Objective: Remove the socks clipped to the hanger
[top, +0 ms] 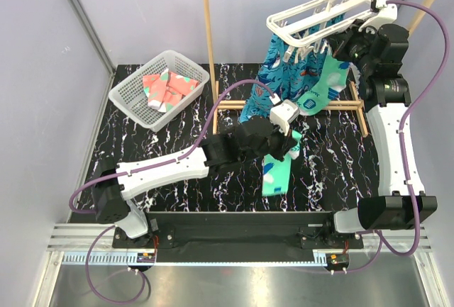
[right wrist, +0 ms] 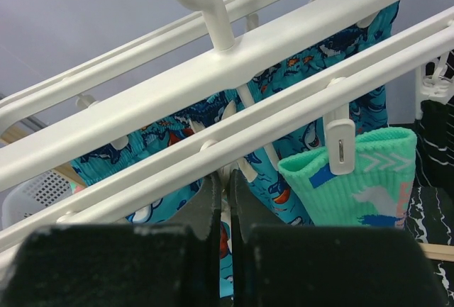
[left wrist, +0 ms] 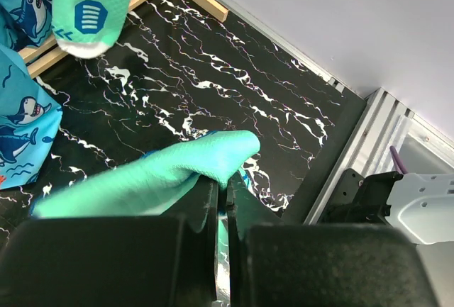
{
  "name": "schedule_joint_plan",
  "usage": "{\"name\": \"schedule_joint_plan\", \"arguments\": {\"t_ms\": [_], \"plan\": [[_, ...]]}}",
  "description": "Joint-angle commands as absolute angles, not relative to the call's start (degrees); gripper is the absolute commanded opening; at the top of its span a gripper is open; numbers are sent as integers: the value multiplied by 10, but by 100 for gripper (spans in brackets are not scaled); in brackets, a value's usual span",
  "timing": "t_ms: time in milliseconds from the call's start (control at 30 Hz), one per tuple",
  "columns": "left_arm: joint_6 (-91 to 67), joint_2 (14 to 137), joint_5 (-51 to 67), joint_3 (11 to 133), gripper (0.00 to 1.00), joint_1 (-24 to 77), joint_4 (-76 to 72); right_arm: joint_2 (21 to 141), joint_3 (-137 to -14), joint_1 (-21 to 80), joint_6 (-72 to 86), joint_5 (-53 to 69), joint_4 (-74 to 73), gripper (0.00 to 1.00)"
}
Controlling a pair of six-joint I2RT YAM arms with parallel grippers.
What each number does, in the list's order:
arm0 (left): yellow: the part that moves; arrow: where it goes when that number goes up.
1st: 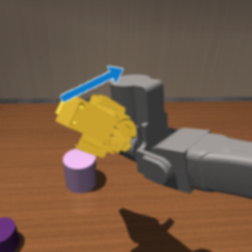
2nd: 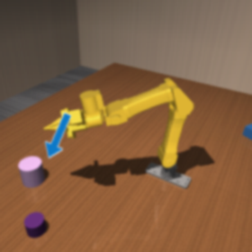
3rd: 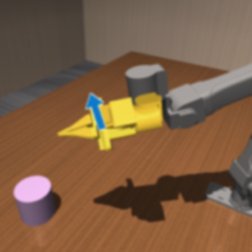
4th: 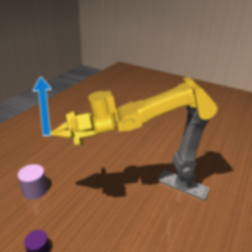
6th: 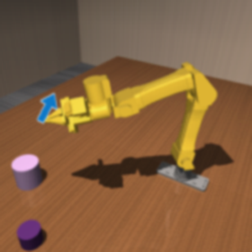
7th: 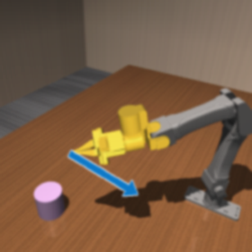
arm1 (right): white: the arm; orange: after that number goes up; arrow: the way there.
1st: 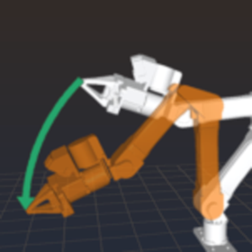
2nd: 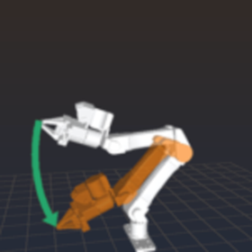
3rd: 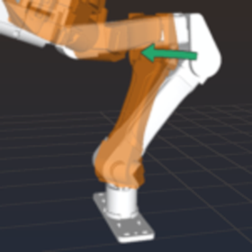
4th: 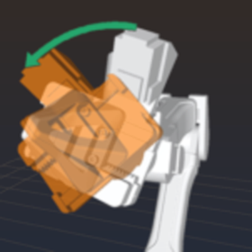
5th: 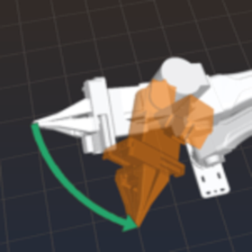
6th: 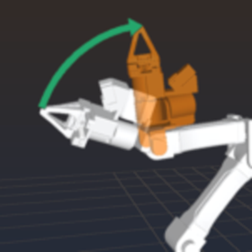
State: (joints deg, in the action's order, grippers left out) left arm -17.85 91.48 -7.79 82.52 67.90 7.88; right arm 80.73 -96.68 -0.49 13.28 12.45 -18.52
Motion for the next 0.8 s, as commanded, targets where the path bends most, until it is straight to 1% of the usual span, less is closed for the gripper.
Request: {"name": "schedule_joint_plan", "arguments": {"t_ms": [0, 67, 100, 133, 167, 200, 233, 333, 367, 433, 467, 567, 600, 633, 700, 733, 767], "plan": [[-176, 898, -95, 842, 0, 684, 55, 791, -969, -3, 130, 108, -163, 0], [-175, 895, -104, 841, 0, 684, 63, 789, -972, -3, 132, 105, -170, 5], [-174, 891, -117, 839, 0, 684, 67, 788, -972, -4, 132, 105, -173, 12], [-175, 883, -124, 838, 0, 683, 75, 786, -972, -4, 132, 103, -176, 27], [-176, 879, -133, 835, 0, 683, 81, 781, -969, -4, 135, 102, -178, 34], [-178, 875, -150, 835, 0, 682, 89, 777, -966, -4, 136, 100, -178, 39], [-180, 865, -159, 836, 0, 680, 110, 773, -961, -3, 137, 101, -179, 46], [-200, 846, -205, 843, 0, 665, 172, 758, -946, -3, 145, 99, -198, 53], [-206, 841, -216, 846, 0, 651, 191, 745, -935, -4, 151, 99, -199, 60], [-224, 823, -236, 856, 0, 628, 248, 725, -895, -3, 160, 103, -197, 67], [-231, 814, -237, 857, 0, 600, 264, 704, -883, -3, 165, 105, -199, 75], [-229, 768, -243, 846, 0, 535, 299, 655, -844, -3, 183, 97, -215, 87], [-226, 755, -246, 840, 0, 518, 302, 643, -834, -3, 189, 91, -221, 95], [-223, 730, -245, 825, 0, 478, 304, 629, -818, -3, 195, 87, -229, 100], [-221, 709, -236, 812, 0, 429, 308, 595, -803, -3, 212, 78, -236, 100], [-220, 696, -230, 804, 0, 373, 311, 585, -789, -3, 217, 74, -243, 100], [-221, 693, -210, 803, 0, 342, 314, 569, -784, -3, 228, 74, -245, 100]]}}
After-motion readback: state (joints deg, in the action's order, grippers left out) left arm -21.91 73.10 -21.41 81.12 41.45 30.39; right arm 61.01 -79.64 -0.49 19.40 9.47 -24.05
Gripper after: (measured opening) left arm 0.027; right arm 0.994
